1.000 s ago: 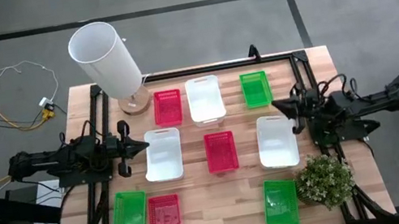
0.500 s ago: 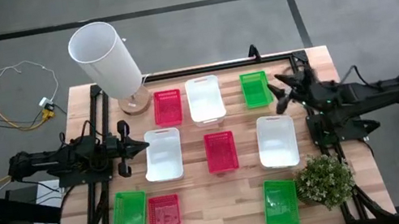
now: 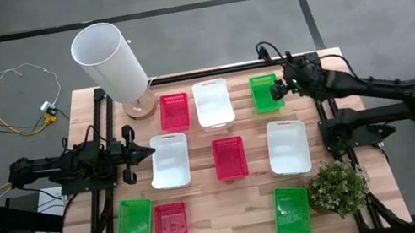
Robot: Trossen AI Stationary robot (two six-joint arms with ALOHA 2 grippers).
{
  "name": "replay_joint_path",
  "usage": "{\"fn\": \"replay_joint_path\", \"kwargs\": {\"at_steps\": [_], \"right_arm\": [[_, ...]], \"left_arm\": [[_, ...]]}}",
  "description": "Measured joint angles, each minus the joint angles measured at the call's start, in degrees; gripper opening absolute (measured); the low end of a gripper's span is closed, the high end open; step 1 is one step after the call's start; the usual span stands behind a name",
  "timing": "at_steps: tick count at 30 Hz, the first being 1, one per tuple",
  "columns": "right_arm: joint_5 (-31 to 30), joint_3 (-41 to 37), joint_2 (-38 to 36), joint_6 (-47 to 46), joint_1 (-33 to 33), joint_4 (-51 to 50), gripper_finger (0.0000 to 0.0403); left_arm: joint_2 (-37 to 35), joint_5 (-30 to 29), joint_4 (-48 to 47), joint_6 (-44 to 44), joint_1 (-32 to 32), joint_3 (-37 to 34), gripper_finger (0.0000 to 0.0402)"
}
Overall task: Stack baskets by color
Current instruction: Stack the top green bin on top of the bottom right green bin
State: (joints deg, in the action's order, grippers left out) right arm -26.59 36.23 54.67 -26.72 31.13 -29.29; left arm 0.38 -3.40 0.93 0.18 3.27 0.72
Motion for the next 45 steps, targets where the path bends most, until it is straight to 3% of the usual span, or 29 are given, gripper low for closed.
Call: {"fn": "replay_joint_path", "kwargs": {"at_steps": [6,19,31,37,45], "right_arm": [[0.67,0.0,5.89,-0.3,3.42,0.3,0.0252],[0.33,-0.36,17.07,-1.49,3.5,4.13,0.0252],[0.55,-2.99,20.33,-3.32,5.81,10.97,0.0248],[1.82,-2.99,20.44,-4.24,6.14,10.99,0.0207],[2.52,-3.02,20.44,-3.93,6.12,10.74,0.0099]], "left_arm": [[0.0,0.0,0.01,-0.01,0.0,0.0,0.0],[0.0,0.0,0.02,0.0,0.01,0.0,0.0],[0.0,0.0,0.01,0.0,0.01,-0.01,0.0],[0.01,0.0,0.01,0.0,0.02,0.0,0.0],[0.0,0.0,0.0,0.0,0.02,0.0,0.0]]}}
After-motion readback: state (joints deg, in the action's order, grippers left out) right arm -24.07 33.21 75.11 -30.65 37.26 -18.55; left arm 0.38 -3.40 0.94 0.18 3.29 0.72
